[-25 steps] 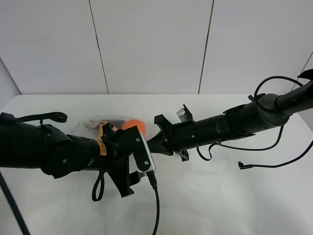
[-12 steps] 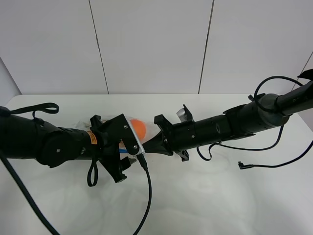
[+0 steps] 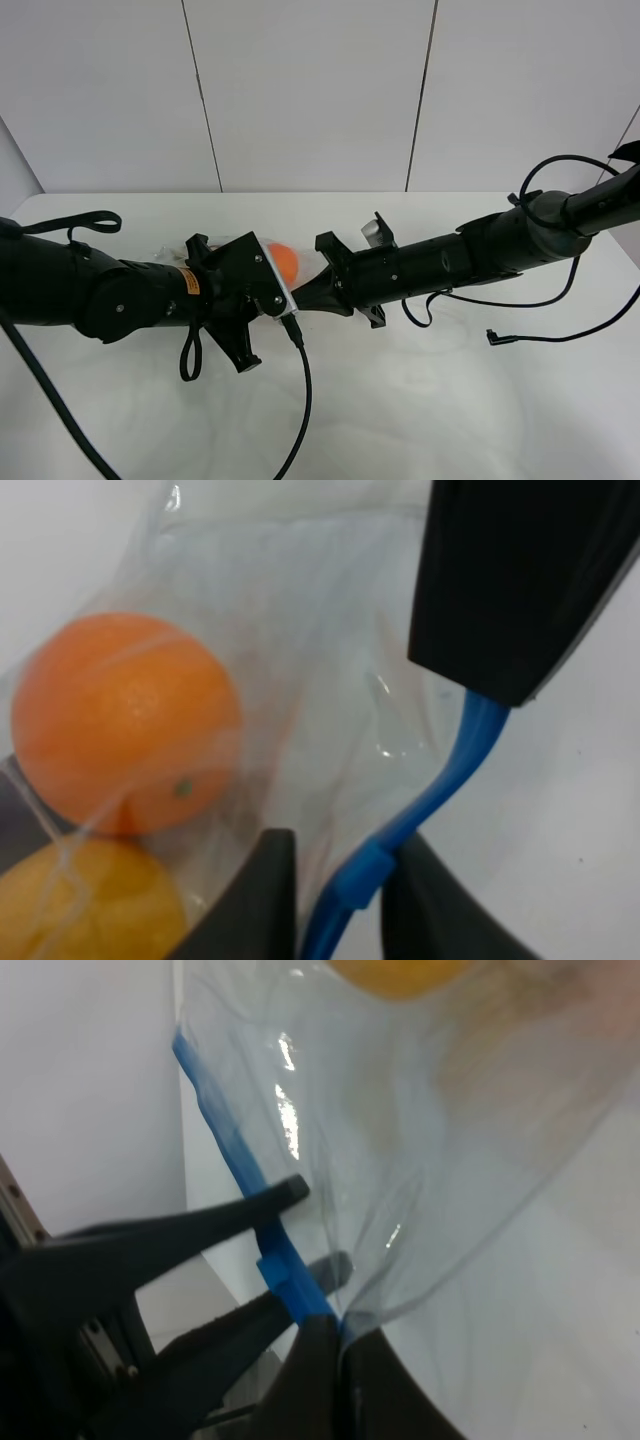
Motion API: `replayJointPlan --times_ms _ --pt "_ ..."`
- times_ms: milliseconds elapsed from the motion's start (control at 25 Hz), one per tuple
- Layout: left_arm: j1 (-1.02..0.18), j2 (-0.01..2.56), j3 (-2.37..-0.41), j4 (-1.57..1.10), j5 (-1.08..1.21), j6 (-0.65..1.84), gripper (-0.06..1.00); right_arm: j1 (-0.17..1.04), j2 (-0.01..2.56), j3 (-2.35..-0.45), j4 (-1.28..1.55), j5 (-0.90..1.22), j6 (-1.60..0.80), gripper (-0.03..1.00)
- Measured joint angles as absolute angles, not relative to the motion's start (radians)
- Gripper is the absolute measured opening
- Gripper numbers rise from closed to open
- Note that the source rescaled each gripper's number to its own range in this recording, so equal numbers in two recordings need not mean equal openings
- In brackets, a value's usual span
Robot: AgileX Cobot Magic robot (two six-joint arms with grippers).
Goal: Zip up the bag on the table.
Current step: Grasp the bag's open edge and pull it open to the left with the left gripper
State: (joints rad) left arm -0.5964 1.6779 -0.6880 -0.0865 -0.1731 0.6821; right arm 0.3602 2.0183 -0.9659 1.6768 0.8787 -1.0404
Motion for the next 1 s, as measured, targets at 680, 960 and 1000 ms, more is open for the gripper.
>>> replayJointPlan --times_ms 680,960,1000 --pt "-0.596 1.679 -0.688 -0.083 -0.187 0.690 0.00 0.360 2.018 -0.967 1.693 0.876 -1.040 0.00" --pt "-0.585 1.679 -0.688 -0.083 -0.177 0.706 0.00 0.360 2.018 -0.967 1.695 0.873 -1.040 0.00" --pt "-0.578 1.679 -0.688 -0.083 -0.172 0.716 0.00 0.361 2.018 -0.967 1.698 0.870 -1.040 0.00"
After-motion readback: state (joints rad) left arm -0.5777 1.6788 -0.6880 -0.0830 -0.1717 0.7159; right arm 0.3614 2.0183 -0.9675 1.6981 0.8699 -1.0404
